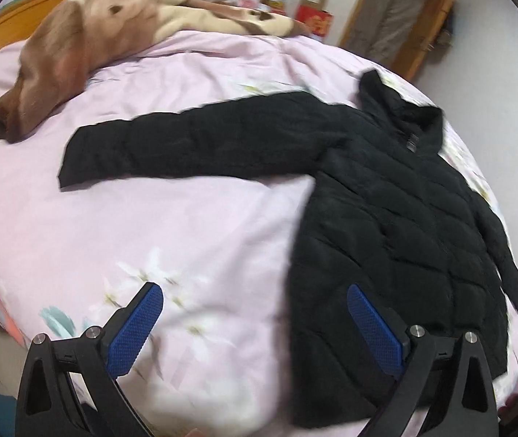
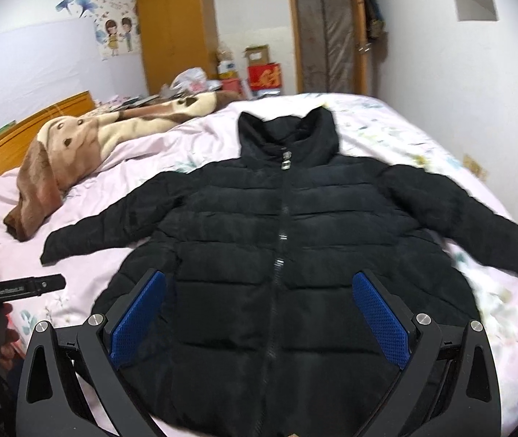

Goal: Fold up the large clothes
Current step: 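Grasp the jacket sleeve nearest the left tool and lift it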

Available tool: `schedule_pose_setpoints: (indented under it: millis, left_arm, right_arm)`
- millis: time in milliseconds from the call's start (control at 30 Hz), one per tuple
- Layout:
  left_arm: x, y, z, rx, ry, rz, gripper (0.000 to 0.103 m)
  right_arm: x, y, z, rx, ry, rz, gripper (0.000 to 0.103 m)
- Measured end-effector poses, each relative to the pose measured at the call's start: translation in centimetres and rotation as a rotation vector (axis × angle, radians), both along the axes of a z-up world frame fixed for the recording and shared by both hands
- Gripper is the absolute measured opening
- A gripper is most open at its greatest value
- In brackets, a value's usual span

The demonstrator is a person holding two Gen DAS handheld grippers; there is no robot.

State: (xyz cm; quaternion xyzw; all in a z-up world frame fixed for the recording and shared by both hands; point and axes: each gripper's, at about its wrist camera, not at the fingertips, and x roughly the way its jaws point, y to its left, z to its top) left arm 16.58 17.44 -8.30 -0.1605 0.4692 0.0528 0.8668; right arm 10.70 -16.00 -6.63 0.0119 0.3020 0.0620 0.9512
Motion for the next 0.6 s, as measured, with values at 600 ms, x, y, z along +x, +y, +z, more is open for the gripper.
schedule_pose_setpoints:
  millis: [600]
  left_arm:
    - [8.8,19.1,-8.6,-0.279,0.05,0.501,0.097]
  right_arm:
    - [9.3,8.2,-4.0,-0.081,0.086,0.162,0.102]
